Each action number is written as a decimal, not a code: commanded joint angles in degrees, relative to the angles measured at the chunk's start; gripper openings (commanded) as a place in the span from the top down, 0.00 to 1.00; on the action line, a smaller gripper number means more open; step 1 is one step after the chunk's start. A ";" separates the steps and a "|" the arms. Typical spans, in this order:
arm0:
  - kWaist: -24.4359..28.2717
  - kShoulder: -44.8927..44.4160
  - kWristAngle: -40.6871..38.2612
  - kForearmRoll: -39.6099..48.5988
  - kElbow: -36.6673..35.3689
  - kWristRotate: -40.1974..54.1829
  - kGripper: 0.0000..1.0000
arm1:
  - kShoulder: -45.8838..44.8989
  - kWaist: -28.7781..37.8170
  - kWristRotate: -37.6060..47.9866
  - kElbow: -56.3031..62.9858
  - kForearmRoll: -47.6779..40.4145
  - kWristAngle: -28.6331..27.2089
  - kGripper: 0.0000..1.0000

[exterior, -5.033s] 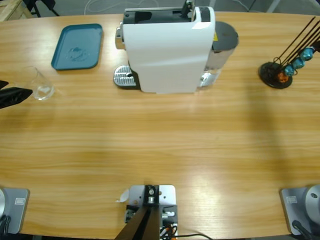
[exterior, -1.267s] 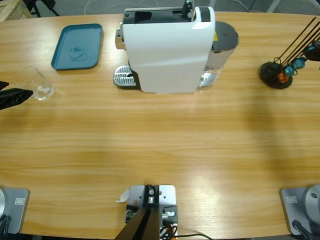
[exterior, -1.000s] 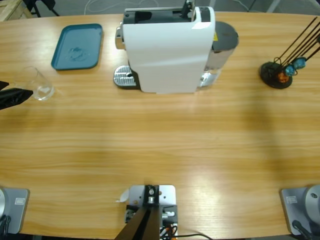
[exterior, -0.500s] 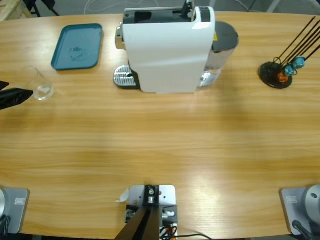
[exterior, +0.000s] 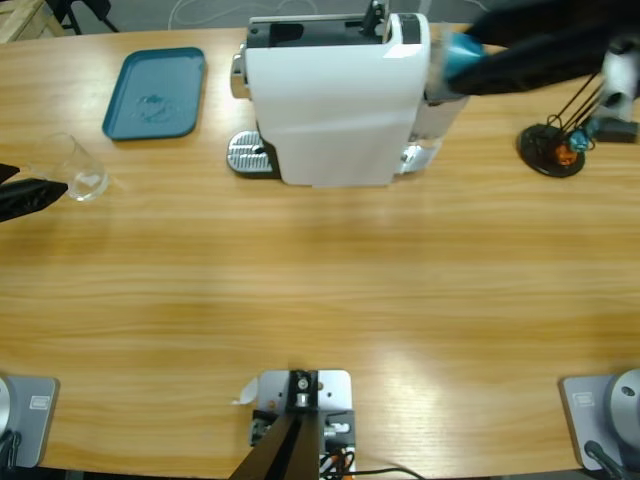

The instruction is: Pour coffee

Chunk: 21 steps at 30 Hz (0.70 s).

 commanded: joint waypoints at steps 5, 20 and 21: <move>-0.49 -0.36 0.22 -0.56 2.06 0.32 0.12 | 23.55 1.87 -4.20 -17.84 1.05 6.91 1.00; -0.49 -0.15 0.22 -0.56 2.06 0.32 0.12 | 29.00 -4.82 -14.99 -24.51 5.67 6.47 1.00; -0.49 -0.10 0.22 -0.56 2.06 0.32 0.12 | 29.21 -5.03 -15.13 -25.12 5.79 6.47 1.00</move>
